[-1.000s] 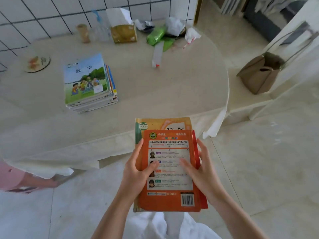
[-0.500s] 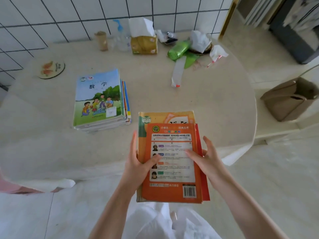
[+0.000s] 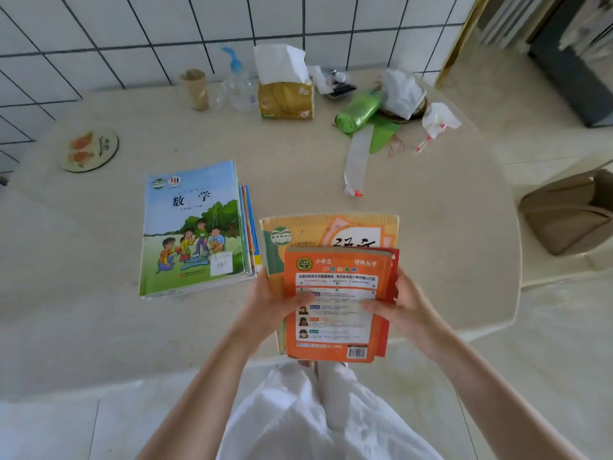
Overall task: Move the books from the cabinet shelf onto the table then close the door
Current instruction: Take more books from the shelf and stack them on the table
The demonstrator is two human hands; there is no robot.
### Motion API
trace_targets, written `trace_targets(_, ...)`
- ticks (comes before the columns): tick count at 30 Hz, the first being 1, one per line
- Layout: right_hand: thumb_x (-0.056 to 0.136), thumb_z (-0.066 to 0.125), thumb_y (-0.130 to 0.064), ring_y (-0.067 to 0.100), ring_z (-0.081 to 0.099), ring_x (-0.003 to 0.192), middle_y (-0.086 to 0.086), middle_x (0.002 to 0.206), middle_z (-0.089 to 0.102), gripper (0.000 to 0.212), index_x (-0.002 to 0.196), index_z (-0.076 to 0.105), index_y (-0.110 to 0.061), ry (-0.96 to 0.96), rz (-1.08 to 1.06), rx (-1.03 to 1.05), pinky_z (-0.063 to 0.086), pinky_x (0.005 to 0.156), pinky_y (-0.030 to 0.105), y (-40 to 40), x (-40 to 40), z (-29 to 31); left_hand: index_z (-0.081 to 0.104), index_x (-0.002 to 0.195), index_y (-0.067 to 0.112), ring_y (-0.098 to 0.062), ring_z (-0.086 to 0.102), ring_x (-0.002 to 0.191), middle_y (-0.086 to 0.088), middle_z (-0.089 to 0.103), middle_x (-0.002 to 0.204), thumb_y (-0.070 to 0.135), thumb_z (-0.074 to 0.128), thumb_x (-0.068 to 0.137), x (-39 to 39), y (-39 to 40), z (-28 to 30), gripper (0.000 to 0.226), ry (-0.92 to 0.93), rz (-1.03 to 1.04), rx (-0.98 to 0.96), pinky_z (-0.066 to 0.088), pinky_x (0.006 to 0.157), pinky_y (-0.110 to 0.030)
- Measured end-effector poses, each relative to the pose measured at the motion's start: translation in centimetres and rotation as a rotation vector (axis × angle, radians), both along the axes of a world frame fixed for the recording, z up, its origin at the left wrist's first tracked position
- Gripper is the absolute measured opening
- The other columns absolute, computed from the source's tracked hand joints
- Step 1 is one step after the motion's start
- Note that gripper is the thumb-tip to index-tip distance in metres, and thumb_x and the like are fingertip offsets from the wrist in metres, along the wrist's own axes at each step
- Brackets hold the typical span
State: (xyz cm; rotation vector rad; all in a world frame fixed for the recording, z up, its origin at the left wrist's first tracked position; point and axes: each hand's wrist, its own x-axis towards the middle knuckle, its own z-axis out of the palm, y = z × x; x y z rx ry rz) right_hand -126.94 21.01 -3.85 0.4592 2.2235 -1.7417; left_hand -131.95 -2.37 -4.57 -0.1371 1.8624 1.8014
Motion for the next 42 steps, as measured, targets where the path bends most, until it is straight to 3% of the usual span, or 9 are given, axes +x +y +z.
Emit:
trace_targets(4,0.07,0.074,0.004,0.0,0.066,0.089,0.007,0.1,0.067,0.049,0.113,0.052,-0.007,0.112,-0.063,0.084,0.052,0.077,0.019,-0.1,0.2,-2.6,0.053,0.116,-0.009,-0.016,0.071,0.09,-0.009,0.073,0.1,0.002,0.084,0.06,-0.3,0.0,-1.3,0.065,0.119,0.09,-0.033,0.056,0.074,-0.029)
trace_targets(11,0.07,0.079,0.006,-0.015,0.058,0.094,-0.037,0.1,0.063,0.042,0.108,0.063,0.001,0.19,0.045,0.238,0.041,0.081,0.006,0.7,-0.5,-3.4,0.049,0.107,0.018,0.012,0.058,0.093,0.033,0.062,0.101,-0.001,0.076,0.06,2.4,0.8,-1.8,0.057,0.302,0.155,-0.13,0.044,0.072,-0.003)
trace_targets(20,0.066,0.085,-0.004,-0.023,0.05,0.093,-0.032,0.106,0.058,0.064,0.122,0.054,-0.004,0.153,0.184,0.201,0.035,0.079,-0.004,2.3,-1.5,-3.9,0.05,0.104,0.023,0.002,0.063,0.087,0.019,0.067,0.095,0.018,0.089,0.044,1.9,1.3,-3.0,0.073,0.216,0.175,-0.085,0.051,0.074,-0.017)
trace_targets(24,0.059,0.085,-0.03,0.002,0.06,0.105,0.0,0.114,0.065,0.054,0.109,0.065,-0.033,0.103,0.203,0.152,0.047,0.093,0.02,2.5,-2.1,-4.2,0.052,0.107,0.027,-0.004,0.064,0.094,0.008,0.067,0.101,0.017,0.09,0.046,1.5,1.7,-3.7,0.073,0.215,0.176,-0.097,0.052,0.08,-0.02)
trace_targets(28,0.064,0.084,-0.007,0.017,0.066,0.096,0.013,0.11,0.064,0.048,0.106,0.061,-0.011,0.109,0.112,0.113,0.051,0.086,0.019,2.8,-2.6,-4.7,0.055,0.114,-0.002,0.002,0.065,0.09,-0.007,0.067,0.101,0.001,0.087,0.057,1.2,2.2,-4.4,0.066,0.223,0.17,-0.143,0.05,0.076,-0.012)
trace_targets(31,0.064,0.084,0.005,0.012,0.069,0.093,0.002,0.096,0.072,0.06,0.117,0.054,0.001,0.061,0.101,0.077,0.052,0.095,0.029,3.4,-2.8,-5.2,0.058,0.104,0.014,0.01,0.063,0.08,0.005,0.069,0.086,-0.014,0.082,0.061,1.2,2.1,-4.8,0.057,0.227,0.218,-0.235,0.049,0.069,-0.008)
trace_targets(35,0.066,0.084,0.0,0.018,0.07,0.097,0.003,0.099,0.074,0.051,0.111,0.061,-0.004,0.04,0.064,0.056,0.054,0.092,0.034,3.7,-2.8,-5.5,0.058,0.109,0.03,0.006,0.063,0.084,0.017,0.07,0.091,0.026,0.092,0.055,2.0,2.0,-5.7,0.063,0.232,0.299,-0.366,0.051,0.071,-0.014)
trace_targets(38,0.068,0.083,-0.008,0.012,0.069,0.099,-0.004,0.102,0.073,0.049,0.11,0.06,-0.017,0.042,0.037,-0.008,0.055,0.087,0.028,3.1,-3.7,-3.8,0.056,0.098,0.039,0.004,0.065,0.077,0.027,0.069,0.087,0.017,0.091,0.059,1.1,2.3,-5.3,0.057,0.244,0.308,-0.383,0.051,0.066,-0.013)
trace_targets(42,0.069,0.081,-0.023,0.003,0.067,0.097,-0.012,0.105,0.072,0.047,0.111,0.059,-0.025,0.049,0.034,-0.073,0.053,0.078,0.017,2.6,-6.8,-1.2,0.053,0.113,0.037,-0.01,0.07,0.087,0.009,0.072,0.096,0.014,0.087,0.063,-2.0,2.9,-3.7,0.065,0.163,0.365,-0.28,0.059,0.073,-0.034)
